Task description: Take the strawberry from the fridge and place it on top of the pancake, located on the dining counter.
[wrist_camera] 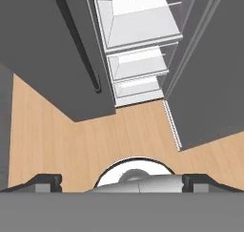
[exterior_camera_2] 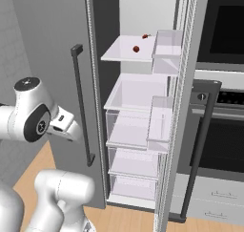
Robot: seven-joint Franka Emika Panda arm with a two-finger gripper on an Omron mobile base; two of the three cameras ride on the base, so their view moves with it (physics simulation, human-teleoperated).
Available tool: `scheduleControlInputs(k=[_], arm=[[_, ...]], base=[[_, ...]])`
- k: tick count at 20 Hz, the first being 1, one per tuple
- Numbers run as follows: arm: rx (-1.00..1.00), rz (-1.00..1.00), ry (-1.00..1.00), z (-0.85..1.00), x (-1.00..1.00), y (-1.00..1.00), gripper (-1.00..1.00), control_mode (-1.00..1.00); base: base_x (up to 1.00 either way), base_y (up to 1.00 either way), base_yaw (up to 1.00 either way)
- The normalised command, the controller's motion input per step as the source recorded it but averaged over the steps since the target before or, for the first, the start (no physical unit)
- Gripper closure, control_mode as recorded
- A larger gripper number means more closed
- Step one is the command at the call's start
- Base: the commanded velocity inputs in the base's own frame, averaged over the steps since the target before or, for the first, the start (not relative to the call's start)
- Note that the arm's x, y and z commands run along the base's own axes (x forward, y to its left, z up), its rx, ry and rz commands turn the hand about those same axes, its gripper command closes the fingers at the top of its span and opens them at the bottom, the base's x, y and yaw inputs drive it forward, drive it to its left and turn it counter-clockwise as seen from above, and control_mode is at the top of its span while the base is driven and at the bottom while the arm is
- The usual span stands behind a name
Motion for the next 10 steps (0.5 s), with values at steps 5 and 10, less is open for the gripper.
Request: scheduleControlInputs(k=[5,10], arm=[[0.00,0.04,0.12,0.00,0.00,-0.29,-1.00,-1.00],[-0.01,0.00,0.06,0.00,-0.02,-0.04,-1.00,-1.00]], base=[[0.00,0.00,0.00],[0.00,0.00,0.00]])
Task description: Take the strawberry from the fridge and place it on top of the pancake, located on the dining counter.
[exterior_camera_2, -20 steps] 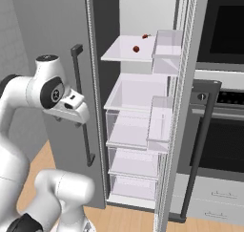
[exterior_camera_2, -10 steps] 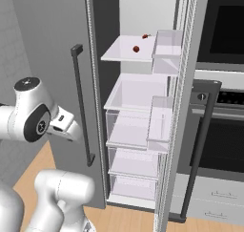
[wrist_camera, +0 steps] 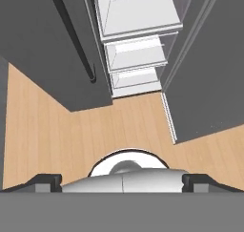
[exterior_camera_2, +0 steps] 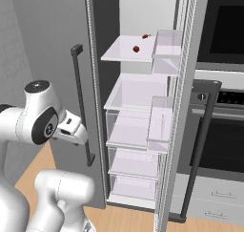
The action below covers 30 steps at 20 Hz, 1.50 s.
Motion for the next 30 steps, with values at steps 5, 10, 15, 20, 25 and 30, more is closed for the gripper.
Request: scheduleControlInputs(k=[5,10,15,20,25,30], arm=[[0.00,0.04,0.02,-0.02,-0.02,0.00,-1.00,-1.00],[0.00,0.00,0.00,0.00,0.00,0.00,-1.00,-1.00],[0.00,0.00,0.00,0.00,0.00,0.00,-1.00,-1.00],[0.00,0.00,0.00,0.00,0.11,0.00,-1.00,-1.00],[0.00,0.00,0.00,0.00,0.00,0.00,-1.00,1.00],[0.00,0.00,0.00,0.00,0.00,0.00,-1.00,1.00]], base=[[0.00,0.00,0.00],[0.00,0.00,0.00],[0.00,0.00,0.00],[0.00,0.00,0.00],[0.48,0.00,0.00],[0.39,0.00,0.00]])
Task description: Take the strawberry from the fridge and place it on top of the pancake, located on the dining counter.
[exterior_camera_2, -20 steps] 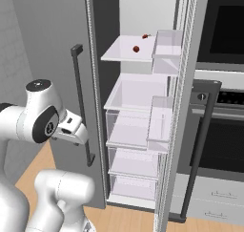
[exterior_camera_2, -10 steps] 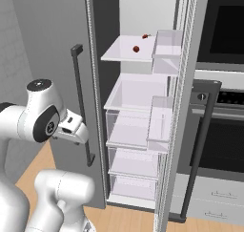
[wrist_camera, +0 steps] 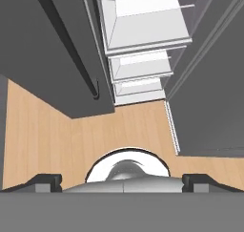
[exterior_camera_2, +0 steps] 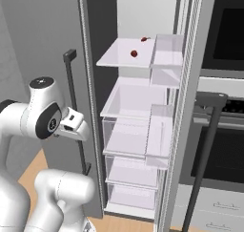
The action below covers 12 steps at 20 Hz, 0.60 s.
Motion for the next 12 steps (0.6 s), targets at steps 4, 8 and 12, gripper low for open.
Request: scheduleControlInputs(k=[4,8,12], arm=[[0.00,0.00,0.00,0.00,0.00,0.00,-1.00,1.00],[0.00,0.00,0.00,0.00,0.00,0.00,-1.00,1.00],[0.00,0.00,0.00,0.00,0.00,0.00,-1.00,1.00]], base=[[0.37,0.00,0.00],[0.42,0.00,0.00],[0.28,-0.07,0.00]])
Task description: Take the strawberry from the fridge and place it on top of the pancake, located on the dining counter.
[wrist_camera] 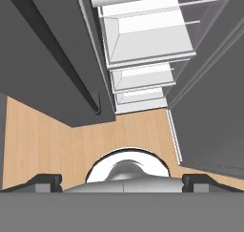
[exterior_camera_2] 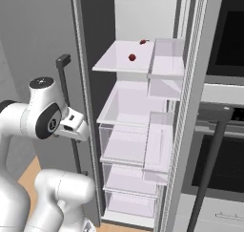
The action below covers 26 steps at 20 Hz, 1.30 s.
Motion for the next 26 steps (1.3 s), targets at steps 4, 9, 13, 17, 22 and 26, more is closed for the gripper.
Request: scheduleControlInputs(k=[4,9,13,17,22,26], arm=[[0.00,0.00,0.00,0.00,0.00,0.00,-1.00,1.00],[0.00,0.00,0.00,0.00,0.00,0.00,-1.00,1.00],[0.00,0.00,0.00,0.00,0.00,0.00,-1.00,1.00],[0.00,0.00,0.00,0.00,0.00,0.00,-1.00,1.00],[0.00,0.00,0.00,0.00,0.00,0.00,-1.00,1.00],[0.00,0.00,0.00,0.00,0.00,0.00,-1.00,1.00]], base=[[0.10,-0.30,0.00],[0.14,-0.27,0.00],[0.08,-0.28,0.00],[0.01,-0.36,-0.02],[0.00,-0.30,-0.09],[0.02,-0.13,-0.19]])
